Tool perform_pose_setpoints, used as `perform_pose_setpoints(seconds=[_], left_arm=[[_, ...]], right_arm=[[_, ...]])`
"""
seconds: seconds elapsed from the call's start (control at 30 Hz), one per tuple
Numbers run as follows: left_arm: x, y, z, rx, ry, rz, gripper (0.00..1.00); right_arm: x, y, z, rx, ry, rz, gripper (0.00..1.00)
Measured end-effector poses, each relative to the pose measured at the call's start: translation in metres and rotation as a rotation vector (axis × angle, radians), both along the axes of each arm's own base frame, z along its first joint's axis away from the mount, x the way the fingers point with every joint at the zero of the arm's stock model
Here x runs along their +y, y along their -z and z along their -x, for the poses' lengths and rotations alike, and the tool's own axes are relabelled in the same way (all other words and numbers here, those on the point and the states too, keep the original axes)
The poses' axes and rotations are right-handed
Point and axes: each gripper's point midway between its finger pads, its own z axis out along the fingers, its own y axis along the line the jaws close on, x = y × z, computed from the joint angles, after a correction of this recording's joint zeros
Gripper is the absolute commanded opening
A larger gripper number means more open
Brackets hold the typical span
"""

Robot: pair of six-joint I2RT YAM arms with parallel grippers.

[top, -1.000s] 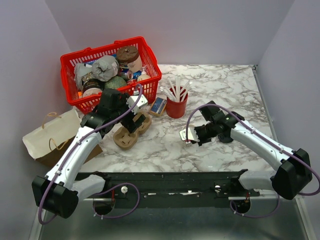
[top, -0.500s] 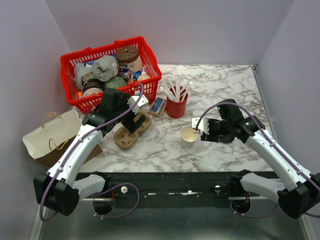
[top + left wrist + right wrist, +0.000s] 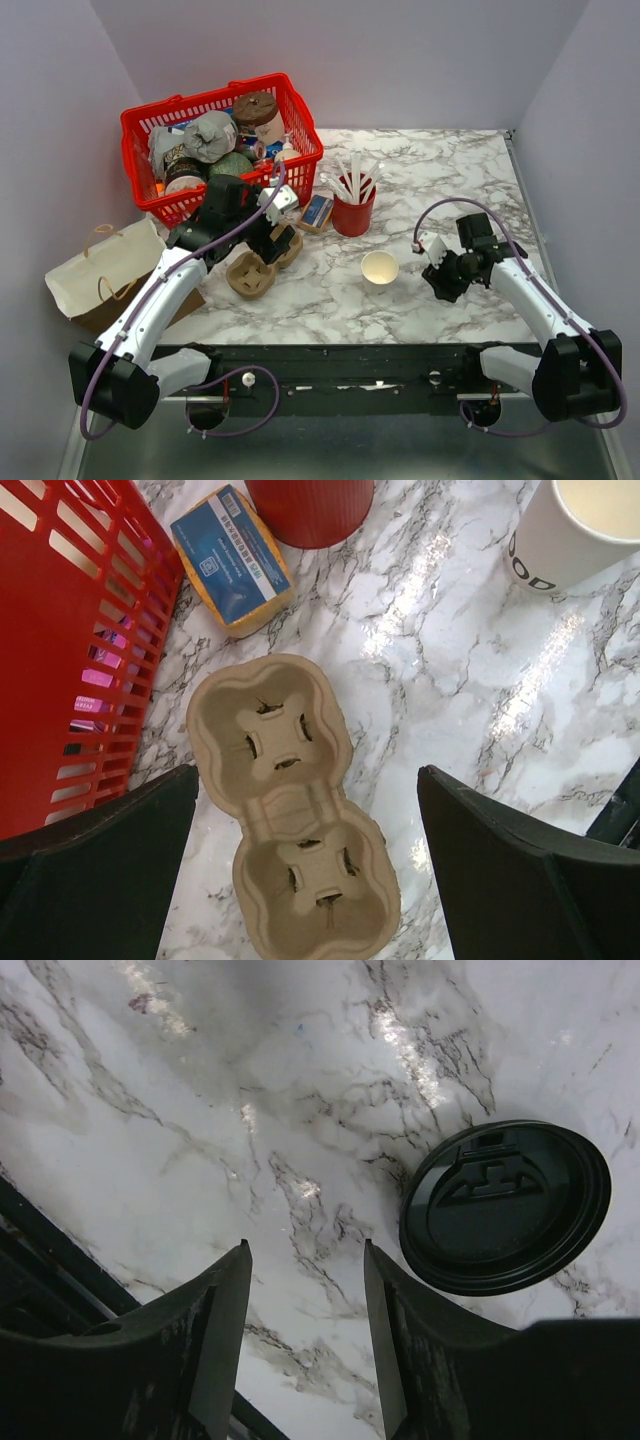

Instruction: Pack the takeout coffee

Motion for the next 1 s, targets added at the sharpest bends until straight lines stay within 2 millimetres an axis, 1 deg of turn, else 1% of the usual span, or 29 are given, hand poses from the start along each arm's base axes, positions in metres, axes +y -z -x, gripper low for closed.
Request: perform_pose_setpoints(seconds=[0.3, 0.53, 0.8, 1.0], left_arm=[[-0.003, -0.003, 0.0, 0.007, -0.007, 0.026, 0.99], [-0.004, -0.004, -0.001, 0.005, -0.008, 0.03, 0.99], [-0.005, -0.006, -0.003, -0.003, -0.013, 0.04, 0.99], [-0.004, -0.002, -0.002, 0.002, -0.01, 0.036, 0.98]], right_arm=[[-0.01, 0.008, -0.022, -0.034, 0.074, 0.034, 0.54], [-0.019, 0.015, -0.033, -0.042, 0.103, 0.076, 0.5], [-0.023, 0.026, -0.034, -0.019, 0.109, 0.102, 0.45], [-0.024, 0.031, -0.031, -0.002, 0.105, 0.107, 0.4]])
